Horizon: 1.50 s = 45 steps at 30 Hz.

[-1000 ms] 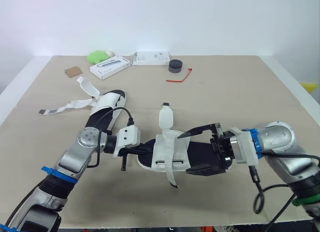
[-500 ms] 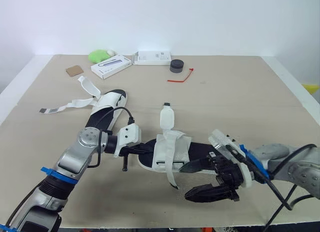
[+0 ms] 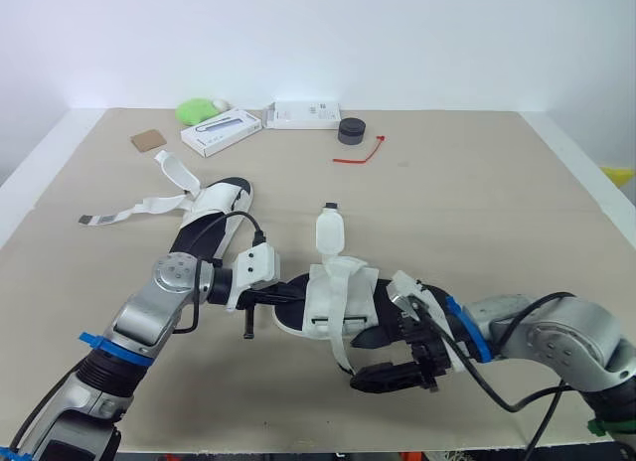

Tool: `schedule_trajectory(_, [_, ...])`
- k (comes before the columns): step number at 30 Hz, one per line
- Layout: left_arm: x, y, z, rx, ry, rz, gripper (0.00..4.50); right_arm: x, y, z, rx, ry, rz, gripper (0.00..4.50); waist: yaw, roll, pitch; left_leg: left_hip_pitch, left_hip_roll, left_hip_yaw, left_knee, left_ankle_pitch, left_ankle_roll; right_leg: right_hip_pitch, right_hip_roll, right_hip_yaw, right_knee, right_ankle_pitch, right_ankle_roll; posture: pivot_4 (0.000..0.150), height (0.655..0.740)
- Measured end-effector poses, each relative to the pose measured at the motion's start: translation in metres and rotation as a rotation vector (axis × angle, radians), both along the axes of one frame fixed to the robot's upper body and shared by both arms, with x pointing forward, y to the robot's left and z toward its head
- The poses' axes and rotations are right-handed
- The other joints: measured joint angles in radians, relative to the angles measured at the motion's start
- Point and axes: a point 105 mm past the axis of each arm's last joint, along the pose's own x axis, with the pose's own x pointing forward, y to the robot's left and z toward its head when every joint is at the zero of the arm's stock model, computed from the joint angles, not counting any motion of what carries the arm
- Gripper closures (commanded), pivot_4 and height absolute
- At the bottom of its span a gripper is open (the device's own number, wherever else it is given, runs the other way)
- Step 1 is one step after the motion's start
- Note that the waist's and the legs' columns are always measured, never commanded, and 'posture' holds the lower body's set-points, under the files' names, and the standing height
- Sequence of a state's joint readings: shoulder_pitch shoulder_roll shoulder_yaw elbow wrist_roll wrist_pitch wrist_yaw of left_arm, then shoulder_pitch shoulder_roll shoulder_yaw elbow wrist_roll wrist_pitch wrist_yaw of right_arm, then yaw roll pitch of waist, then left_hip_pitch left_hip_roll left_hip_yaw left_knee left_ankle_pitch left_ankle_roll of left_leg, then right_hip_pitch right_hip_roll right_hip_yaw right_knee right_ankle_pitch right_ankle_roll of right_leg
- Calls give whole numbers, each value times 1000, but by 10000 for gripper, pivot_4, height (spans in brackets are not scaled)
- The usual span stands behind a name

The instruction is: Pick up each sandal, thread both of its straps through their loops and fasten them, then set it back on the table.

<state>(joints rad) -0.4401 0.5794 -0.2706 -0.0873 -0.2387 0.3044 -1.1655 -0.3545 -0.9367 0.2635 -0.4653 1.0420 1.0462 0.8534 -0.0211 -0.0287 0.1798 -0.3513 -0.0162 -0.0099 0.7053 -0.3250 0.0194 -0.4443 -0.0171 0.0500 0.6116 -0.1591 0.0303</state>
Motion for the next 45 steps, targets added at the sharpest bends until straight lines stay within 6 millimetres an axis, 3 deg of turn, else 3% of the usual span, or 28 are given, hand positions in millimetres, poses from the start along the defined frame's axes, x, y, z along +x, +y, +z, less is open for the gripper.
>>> schedule_trajectory(14, [18, 1, 3, 1, -61, 61, 45000, 15, 14, 14, -11, -16, -18, 1696, 0, 0, 0, -1, -1, -1, 0, 0, 0, 0, -2, -1, 0, 1, -2, 1500, 7400])
schedule_trajectory(17, [18, 1, 3, 1, -67, 61, 45000, 14, 14, 10, -30, 8, -23, 9723, 0, 0, 0, -1, -2, -2, 0, 0, 0, 0, -2, -1, 0, 1, -2, 1500, 7400])
schedule_trajectory(24, [19, 1, 2, -2, -66, 62, 45000, 13, 15, 4, -70, 49, -33, 42446, 0, 0, 0, -2, -3, -2, 0, 0, 0, 0, -3, -1, 0, 1, -2, 1500, 7400])
schedule_trajectory(38, [20, -1, 3, -9, -64, 70, 45000, 20, 13, 1, -97, 59, -63, 43860, 0, 0, 0, -2, -3, -3, 0, 0, 0, 0, -3, -2, 0, 1, -2, 1500, 7400])
schedule_trajectory(45, [20, -1, 3, -9, -64, 73, 45000, 26, 15, 12, -42, 43, -79, 43860, 0, 0, 0, -2, -3, -4, 0, 0, 0, 0, -3, -2, 0, 2, -2, 1500, 7400])
